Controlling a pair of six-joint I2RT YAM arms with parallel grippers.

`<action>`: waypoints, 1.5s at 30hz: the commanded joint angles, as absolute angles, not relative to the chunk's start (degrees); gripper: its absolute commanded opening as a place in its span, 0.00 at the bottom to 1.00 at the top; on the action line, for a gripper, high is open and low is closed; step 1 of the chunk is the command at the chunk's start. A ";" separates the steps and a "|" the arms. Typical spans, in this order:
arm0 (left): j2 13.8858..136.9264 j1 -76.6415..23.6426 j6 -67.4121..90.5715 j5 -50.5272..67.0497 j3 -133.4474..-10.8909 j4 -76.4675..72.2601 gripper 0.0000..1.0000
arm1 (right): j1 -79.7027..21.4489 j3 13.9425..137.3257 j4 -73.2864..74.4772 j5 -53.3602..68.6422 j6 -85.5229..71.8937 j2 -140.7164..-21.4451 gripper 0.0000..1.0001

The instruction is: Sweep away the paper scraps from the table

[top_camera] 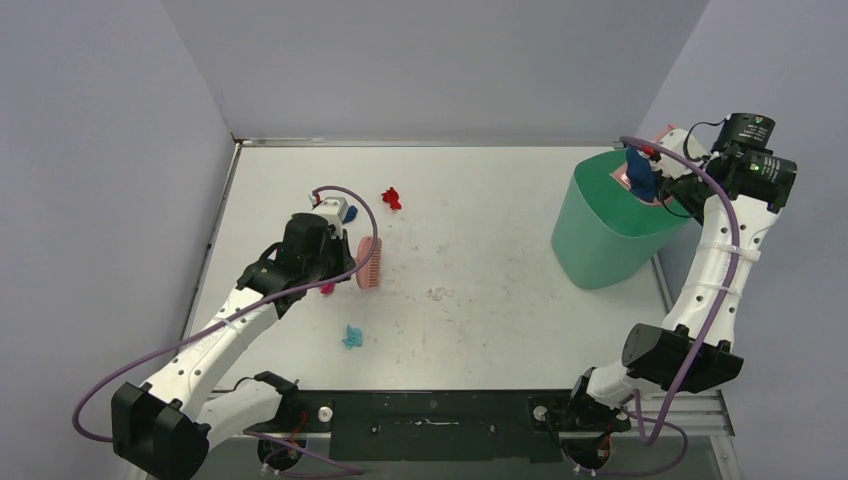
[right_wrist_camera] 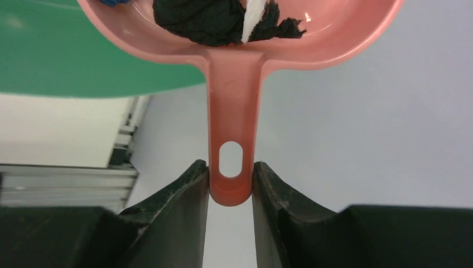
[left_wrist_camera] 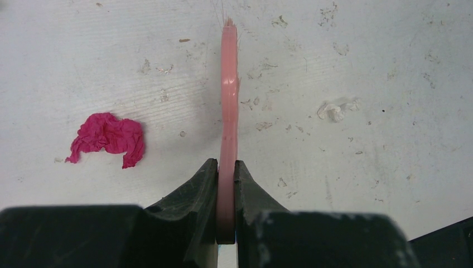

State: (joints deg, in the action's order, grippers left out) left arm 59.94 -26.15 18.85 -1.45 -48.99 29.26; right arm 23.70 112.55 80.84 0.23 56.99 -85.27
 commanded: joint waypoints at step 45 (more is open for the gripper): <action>58.42 -25.73 18.11 1.39 -49.79 25.75 0.00 | 17.40 117.64 76.23 -7.27 68.48 -82.02 0.05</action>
